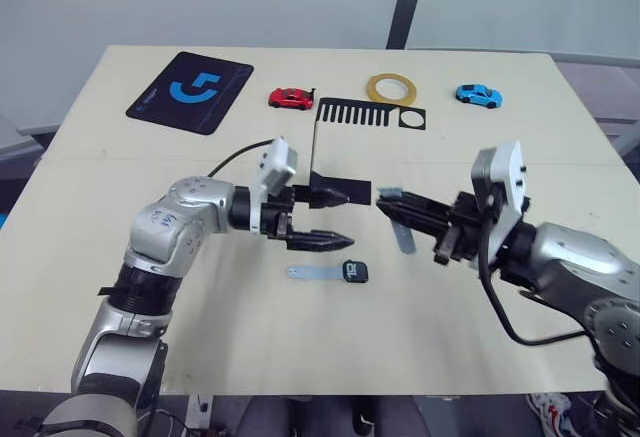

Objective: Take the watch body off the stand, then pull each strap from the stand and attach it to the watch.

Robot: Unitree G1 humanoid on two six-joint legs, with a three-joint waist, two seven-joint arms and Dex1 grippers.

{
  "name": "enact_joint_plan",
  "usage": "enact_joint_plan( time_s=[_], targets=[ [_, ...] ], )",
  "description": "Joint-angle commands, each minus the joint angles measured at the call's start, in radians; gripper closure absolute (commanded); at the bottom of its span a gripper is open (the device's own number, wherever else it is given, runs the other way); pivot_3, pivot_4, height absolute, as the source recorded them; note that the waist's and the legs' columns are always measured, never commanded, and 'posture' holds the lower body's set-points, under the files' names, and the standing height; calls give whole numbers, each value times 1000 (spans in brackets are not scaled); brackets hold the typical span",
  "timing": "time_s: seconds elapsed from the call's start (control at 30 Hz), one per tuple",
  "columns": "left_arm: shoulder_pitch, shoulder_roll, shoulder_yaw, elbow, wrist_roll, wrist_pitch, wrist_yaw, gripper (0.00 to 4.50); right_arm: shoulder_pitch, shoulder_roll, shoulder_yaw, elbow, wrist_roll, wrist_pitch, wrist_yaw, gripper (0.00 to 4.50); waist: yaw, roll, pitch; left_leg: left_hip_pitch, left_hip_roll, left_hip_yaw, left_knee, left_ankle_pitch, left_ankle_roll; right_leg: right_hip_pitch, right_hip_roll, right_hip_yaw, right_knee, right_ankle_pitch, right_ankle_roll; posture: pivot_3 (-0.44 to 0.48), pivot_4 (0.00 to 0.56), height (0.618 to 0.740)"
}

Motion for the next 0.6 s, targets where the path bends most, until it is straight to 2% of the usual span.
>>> enact_joint_plan(
  time_s=[0.03, 0.17, 0.33, 0.6],
  targets=[
    [27, 8, -49, -30, 86, -77, 15, 46, 71, -70, -63, -93, -122, -75, 70, 4500, 1, 0, 0, 0, 0, 0, 0, 0, 0, 0, 0, 0, 0, 0, 0, 0, 150, 732],
    [77, -8, -111, -32, 179, -145, 46, 46, 227, -129, -92, -177, -304, -179, 138, 4500, 2, 0, 0, 0, 0, 0, 0, 0, 0, 0, 0, 0, -1, 0, 0, 0, 150, 732],
    [110, -43, -165, -7, 276, -223, 96, 46, 386, -130, -110, -223, -451, -278, 200, 4500, 3, 0, 0, 0, 0, 0, 1, 0, 0, 1, 0, 0, -1, 0, 0, 0, 150, 732],
    [123, -104, -224, 52, 389, -291, 155, 46, 453, -94, -151, -222, -481, -296, 218, 4500, 3, -1, 0, 1, 0, 0, 1, 0, 0, 1, 0, 0, -1, 0, 1, 0, 150, 732]
  ],
)
